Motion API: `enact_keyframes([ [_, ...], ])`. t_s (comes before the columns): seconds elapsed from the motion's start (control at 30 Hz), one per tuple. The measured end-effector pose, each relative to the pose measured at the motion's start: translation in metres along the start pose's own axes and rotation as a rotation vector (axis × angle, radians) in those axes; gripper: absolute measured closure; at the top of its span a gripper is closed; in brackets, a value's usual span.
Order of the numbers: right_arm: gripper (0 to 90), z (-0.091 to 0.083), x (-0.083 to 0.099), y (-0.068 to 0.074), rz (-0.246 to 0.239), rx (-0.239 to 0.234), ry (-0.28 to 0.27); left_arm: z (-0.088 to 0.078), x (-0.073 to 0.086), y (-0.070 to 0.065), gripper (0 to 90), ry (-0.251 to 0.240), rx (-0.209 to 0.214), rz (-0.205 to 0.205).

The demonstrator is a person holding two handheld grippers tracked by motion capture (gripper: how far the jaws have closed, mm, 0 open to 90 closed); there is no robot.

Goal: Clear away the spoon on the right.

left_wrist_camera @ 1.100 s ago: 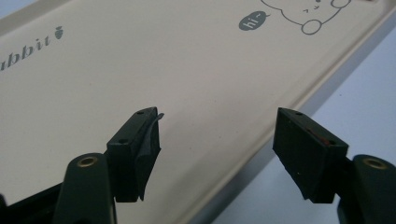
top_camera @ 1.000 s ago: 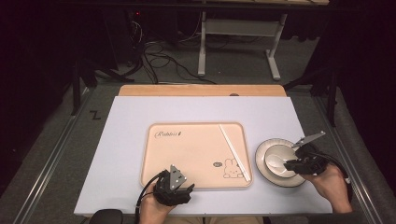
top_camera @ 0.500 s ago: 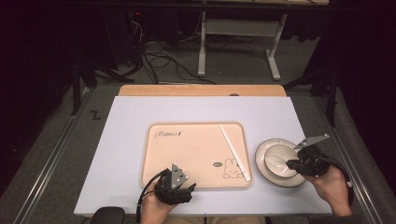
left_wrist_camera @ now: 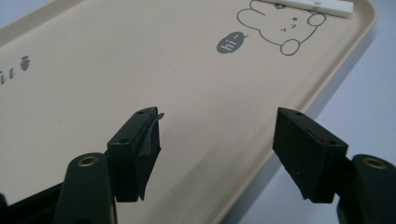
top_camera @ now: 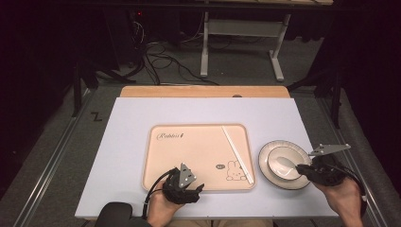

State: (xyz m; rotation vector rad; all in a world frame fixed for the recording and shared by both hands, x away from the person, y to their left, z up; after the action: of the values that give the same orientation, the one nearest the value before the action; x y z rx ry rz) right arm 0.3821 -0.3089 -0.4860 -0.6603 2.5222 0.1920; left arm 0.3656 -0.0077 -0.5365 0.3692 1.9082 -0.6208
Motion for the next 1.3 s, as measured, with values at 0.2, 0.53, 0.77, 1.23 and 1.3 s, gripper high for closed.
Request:
enact_keyframes([
  [0.2, 85.6, -0.006, 0.005, 0.003, 0.022, 0.005, -0.033, 0.006, -0.001, -0.006, 32.7, 0.007, 0.018, 0.022],
  [0.53, 85.7, -0.019, 0.006, 0.012, 0.027, -0.001, -0.080, 0.012, -0.001, -0.012, 32.9, 0.015, 0.043, 0.034],
  [0.77, 85.7, -0.022, -0.001, 0.024, -0.001, -0.015, -0.109, 0.012, -0.001, -0.012, 33.1, 0.015, 0.040, 0.036],
  [1.23, 85.7, -0.012, -0.023, 0.062, -0.095, -0.069, -0.132, 0.006, -0.002, -0.004, 33.3, 0.003, 0.007, 0.026],
  [1.3, 85.7, -0.008, -0.027, 0.068, -0.115, -0.084, -0.134, 0.004, -0.002, -0.003, 33.3, 0.000, 0.000, 0.023],
])
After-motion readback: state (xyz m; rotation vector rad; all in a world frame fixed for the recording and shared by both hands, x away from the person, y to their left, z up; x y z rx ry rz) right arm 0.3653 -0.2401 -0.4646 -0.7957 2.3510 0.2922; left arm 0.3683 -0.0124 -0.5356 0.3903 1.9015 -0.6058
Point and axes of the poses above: each handheld gripper's, and its own axes: z roughly forward along the jaws, x roughly out of its underside, y roughly to its left, the point moved 9 cm from there along z, roughly forward along the jaws, and after that the axes turned 6 degrees about z, right-handed, at the moved point
